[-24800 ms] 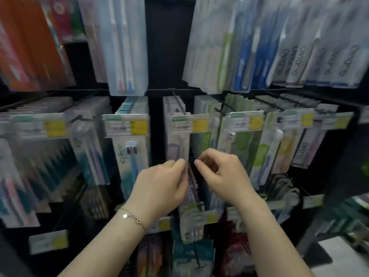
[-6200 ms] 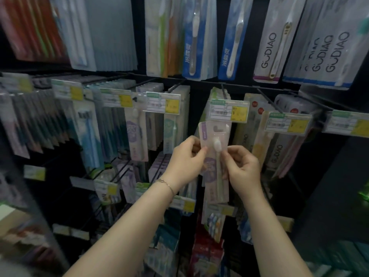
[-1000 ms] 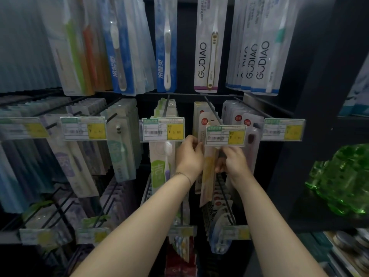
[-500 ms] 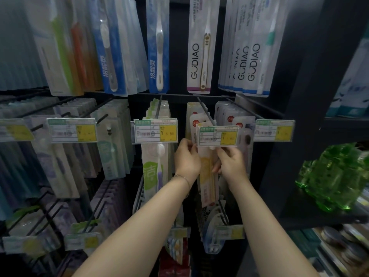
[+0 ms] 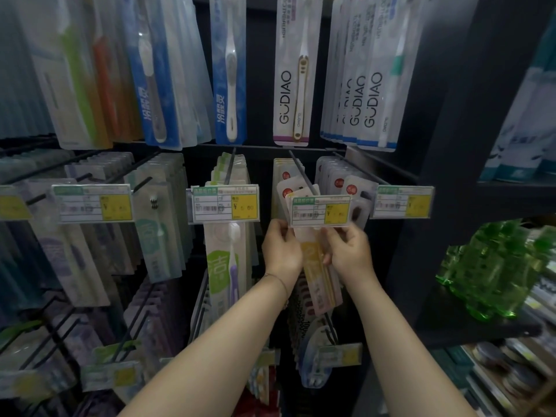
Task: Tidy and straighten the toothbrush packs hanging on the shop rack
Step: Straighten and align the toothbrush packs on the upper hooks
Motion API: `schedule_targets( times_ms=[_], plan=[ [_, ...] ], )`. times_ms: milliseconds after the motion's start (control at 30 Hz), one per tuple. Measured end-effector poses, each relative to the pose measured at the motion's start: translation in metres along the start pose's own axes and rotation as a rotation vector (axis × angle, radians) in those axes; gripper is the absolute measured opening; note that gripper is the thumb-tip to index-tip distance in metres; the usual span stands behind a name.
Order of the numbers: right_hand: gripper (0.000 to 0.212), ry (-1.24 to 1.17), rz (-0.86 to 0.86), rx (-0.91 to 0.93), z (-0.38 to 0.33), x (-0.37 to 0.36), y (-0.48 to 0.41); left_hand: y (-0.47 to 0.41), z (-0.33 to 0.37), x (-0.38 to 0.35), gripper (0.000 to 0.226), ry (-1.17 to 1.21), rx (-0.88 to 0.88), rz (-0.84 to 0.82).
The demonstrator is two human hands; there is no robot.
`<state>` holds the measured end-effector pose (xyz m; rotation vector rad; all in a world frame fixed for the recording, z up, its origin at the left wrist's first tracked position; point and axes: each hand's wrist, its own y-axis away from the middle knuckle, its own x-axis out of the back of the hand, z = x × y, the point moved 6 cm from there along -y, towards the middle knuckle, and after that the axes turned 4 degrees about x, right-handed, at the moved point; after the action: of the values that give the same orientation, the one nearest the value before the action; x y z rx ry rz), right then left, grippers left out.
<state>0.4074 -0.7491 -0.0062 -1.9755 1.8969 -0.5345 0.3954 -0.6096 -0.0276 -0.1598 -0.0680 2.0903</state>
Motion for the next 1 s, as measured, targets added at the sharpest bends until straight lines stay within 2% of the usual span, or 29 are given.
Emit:
schedule_targets(
  times_ms=[167, 333, 500, 567, 733, 900, 1000],
  plan=[
    [0.017, 0.052, -0.035, 0.003, -0.003, 0.0, -0.001, 0.005, 0.001, 0.001, 0.014, -0.008, -0.068, 0.048],
    [0.013, 0.053, -0.062, -0.017, -0.003, 0.001, -0.002, -0.004, 0.0, 0.001, 0.008, 0.005, 0.028, 0.053],
    [0.013, 0.037, -0.096, -0.042, -0.004, -0.003, 0.0, -0.007, 0.006, 0.004, 0.011, 0.044, 0.044, 0.052],
    [0.013, 0.026, -0.093, -0.043, -0.004, -0.003, 0.001, -0.004, 0.008, 0.005, 0.01, 0.026, 0.032, 0.084],
    [0.01, 0.036, -0.079, -0.042, -0.005, -0.001, -0.001, -0.002, 0.01, 0.021, 0.022, 0.039, 0.135, 0.211],
    [0.012, -0.014, -0.074, -0.04, -0.007, -0.004, 0.003, 0.02, 0.022, 0.02, 0.008, -0.114, -0.13, 0.128],
    [0.013, -0.002, -0.038, -0.011, -0.01, -0.001, 0.004, 0.032, 0.016, 0.023, 0.011, -0.211, -0.179, 0.129]
  ],
)
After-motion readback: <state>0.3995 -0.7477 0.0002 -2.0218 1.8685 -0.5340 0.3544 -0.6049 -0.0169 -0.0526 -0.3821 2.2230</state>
